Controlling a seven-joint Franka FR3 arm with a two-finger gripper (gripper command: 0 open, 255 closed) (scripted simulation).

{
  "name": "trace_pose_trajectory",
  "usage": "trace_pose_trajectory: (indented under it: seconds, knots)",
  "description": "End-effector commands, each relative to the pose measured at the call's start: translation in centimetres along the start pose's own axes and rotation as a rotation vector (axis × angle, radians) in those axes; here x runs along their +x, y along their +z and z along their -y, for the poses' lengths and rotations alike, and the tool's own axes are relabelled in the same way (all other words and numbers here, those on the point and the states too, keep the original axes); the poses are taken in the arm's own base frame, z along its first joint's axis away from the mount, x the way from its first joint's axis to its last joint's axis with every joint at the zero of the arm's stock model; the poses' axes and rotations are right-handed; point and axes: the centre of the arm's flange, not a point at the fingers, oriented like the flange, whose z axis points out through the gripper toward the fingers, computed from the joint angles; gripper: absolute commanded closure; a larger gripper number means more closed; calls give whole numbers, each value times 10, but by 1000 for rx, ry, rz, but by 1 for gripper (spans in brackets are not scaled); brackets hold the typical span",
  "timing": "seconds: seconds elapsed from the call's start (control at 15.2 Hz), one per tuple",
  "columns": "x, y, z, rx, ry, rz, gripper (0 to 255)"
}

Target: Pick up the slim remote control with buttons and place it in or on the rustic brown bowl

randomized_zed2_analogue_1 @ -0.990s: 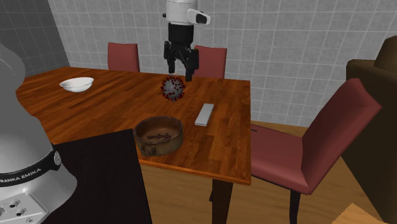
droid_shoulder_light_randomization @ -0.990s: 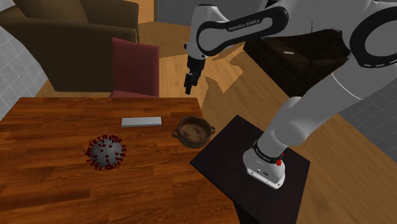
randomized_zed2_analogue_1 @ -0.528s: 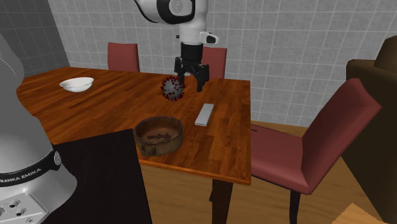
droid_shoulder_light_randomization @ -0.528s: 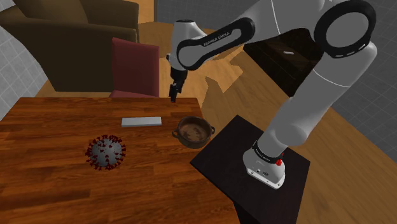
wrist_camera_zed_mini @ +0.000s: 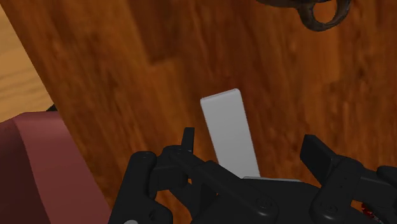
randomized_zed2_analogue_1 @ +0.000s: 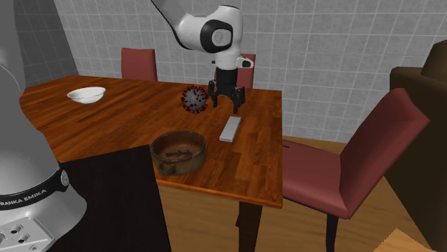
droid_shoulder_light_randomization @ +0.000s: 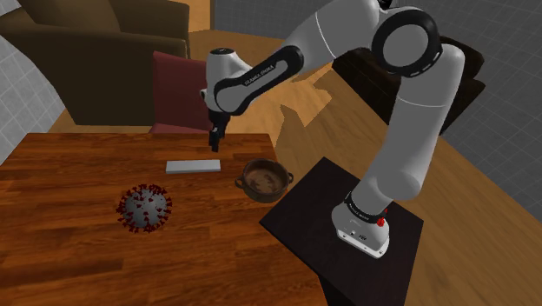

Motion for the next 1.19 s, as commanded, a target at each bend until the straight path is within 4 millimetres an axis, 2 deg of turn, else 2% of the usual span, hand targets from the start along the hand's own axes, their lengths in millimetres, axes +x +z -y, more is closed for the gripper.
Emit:
trace_pose_trajectory:
  seconds: [0.0,0.53,0.59,1.06,1.12]
  knots:
    - [20,20,6,-5,-33,-2,0]
    - [95,90,27,-26,-160,-7,0]
    - [96,92,27,-26,-162,-7,0]
    - [96,132,26,-26,-162,-7,0]
    - [96,132,26,-26,-162,-7,0]
